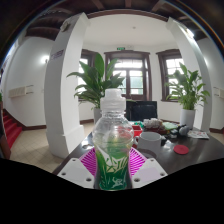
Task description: Pour water
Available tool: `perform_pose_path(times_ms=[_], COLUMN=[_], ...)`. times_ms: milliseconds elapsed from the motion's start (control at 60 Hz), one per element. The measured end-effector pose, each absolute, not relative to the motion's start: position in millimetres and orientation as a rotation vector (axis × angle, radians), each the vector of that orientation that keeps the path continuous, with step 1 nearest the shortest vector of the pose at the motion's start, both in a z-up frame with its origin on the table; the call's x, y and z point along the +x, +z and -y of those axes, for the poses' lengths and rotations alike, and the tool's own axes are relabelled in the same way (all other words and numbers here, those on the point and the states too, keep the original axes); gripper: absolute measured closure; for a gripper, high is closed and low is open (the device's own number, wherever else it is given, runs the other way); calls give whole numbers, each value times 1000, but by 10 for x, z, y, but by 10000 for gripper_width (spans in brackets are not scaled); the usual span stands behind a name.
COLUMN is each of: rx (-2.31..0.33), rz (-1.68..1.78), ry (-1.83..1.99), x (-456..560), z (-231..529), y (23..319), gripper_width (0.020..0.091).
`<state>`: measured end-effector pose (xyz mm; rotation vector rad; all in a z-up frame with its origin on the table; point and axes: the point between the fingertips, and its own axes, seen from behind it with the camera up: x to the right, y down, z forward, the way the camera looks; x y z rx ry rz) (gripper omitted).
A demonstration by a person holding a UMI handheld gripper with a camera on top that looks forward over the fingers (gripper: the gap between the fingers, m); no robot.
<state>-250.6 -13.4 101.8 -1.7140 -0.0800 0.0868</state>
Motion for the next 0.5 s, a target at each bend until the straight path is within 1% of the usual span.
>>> perform_pose_path(times_ms=[150, 217, 367, 467, 500], rx=[-1735, -1750, -1744, -1677, -1633], rz=[31, -37, -314, -568, -648], ry=[100, 178, 493, 802, 893], x=[-2486, -2534, -2724, -2868, -2855], z=[91, -43, -499, -738, -830], y=[1013, 1084, 1341, 1578, 1608], gripper_width=[734, 733, 734, 734, 734])
